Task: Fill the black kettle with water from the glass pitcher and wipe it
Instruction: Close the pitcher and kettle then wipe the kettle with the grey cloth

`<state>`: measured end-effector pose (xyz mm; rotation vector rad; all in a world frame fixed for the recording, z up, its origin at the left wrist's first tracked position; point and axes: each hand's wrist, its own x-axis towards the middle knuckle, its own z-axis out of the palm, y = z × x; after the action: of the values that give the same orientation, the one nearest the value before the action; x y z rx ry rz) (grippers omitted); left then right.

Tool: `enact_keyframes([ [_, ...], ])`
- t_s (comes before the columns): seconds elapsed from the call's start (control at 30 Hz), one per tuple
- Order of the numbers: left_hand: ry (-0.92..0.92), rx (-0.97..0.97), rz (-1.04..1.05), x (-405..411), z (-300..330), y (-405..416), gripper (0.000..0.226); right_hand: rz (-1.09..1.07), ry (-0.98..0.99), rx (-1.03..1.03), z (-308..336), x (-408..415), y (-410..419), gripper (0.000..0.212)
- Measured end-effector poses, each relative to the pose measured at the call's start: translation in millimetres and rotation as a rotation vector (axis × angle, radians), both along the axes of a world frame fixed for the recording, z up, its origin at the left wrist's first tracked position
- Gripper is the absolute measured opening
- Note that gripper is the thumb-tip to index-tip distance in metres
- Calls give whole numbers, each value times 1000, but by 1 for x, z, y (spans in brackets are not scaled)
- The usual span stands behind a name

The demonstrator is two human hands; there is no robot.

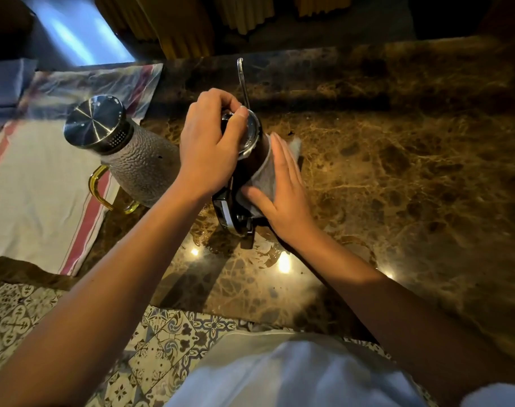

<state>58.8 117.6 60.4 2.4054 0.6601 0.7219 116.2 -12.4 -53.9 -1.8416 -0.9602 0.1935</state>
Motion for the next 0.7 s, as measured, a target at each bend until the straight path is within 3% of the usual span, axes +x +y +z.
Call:
enact_keyframes([
  [0.17,1,-12,-18,2,-2,0,16,54,-168,-252,-18,12,-29,120],
  [0.3,-2,-41,-11,0,-2,2,9,50,-162,-320,-15,12,-32,125],
  [0.43,0,-47,-5,1,-3,2,15,17,-133,-273,-14,2,-29,121],
  [0.6,-18,-75,-54,-2,0,1,13,-26,-37,-56,25,-1,1,92],
  [0.7,-49,-137,-62,-2,4,-1,11,7,-22,62,46,6,22,94],
])
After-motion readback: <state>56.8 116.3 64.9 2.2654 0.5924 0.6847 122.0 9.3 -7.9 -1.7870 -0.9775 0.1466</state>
